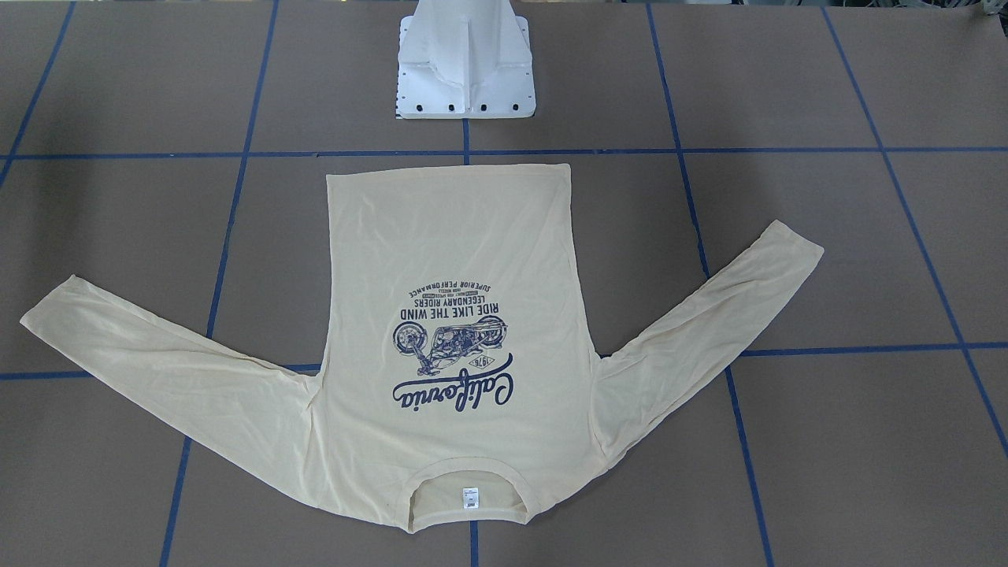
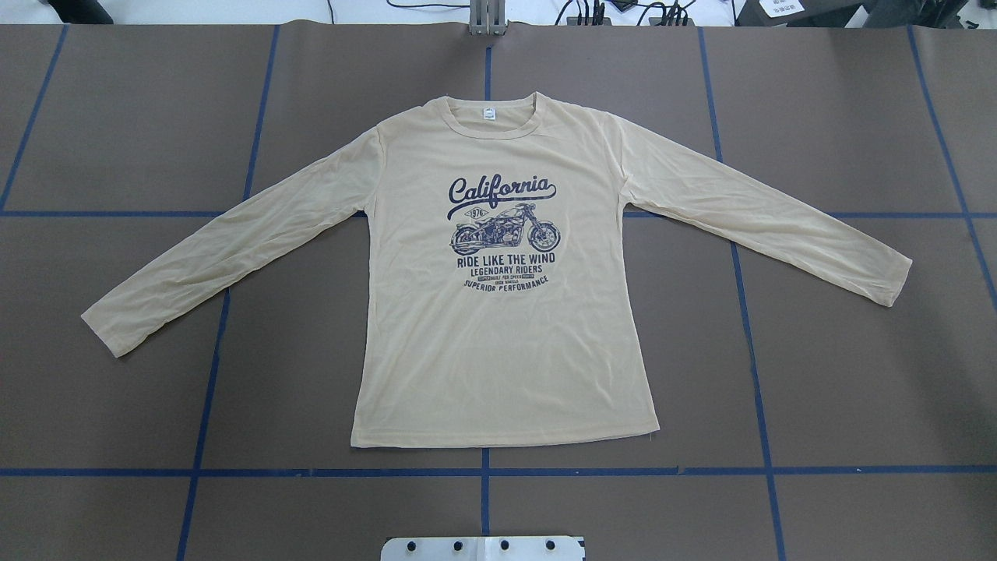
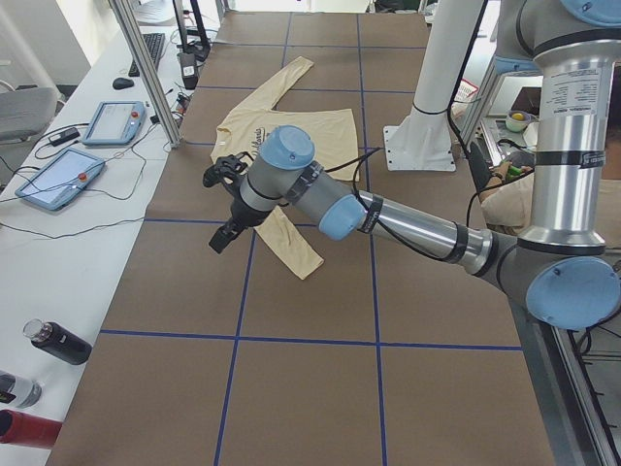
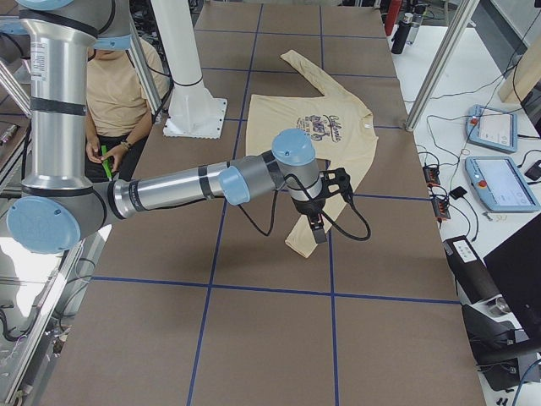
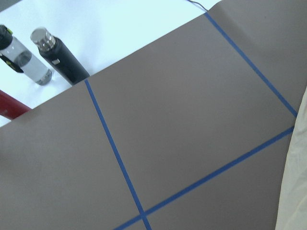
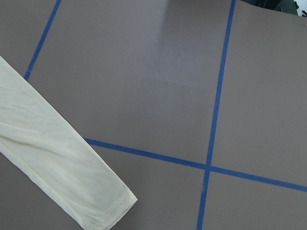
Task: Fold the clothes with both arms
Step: 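Lower the right gripper to the sleeve cuff nearest it and grasp it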
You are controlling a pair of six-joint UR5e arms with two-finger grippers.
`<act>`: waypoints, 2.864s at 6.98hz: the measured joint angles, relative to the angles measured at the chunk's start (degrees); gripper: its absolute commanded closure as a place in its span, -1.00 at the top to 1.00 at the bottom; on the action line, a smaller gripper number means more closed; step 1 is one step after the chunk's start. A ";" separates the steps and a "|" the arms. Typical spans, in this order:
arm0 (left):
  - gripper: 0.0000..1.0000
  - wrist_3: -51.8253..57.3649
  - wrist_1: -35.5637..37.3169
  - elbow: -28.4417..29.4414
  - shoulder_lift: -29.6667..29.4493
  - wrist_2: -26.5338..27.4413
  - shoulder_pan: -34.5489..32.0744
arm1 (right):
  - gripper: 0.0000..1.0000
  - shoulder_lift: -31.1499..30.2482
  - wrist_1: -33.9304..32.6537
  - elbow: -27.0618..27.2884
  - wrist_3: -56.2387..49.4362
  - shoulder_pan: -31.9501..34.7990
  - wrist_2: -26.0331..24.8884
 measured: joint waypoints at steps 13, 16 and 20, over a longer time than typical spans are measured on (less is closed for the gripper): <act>1.00 -8.88 -11.43 5.29 -2.17 0.54 4.69 | 0.55 -1.58 47.42 -26.00 37.43 -28.89 -19.70; 1.00 -8.88 -11.43 5.29 -2.17 0.54 4.71 | 0.29 -1.43 47.57 -26.70 37.53 -30.33 -20.23; 1.00 -8.88 -11.43 5.29 -2.17 0.54 4.74 | 0.00 -1.34 47.58 -26.80 37.02 -30.60 -20.33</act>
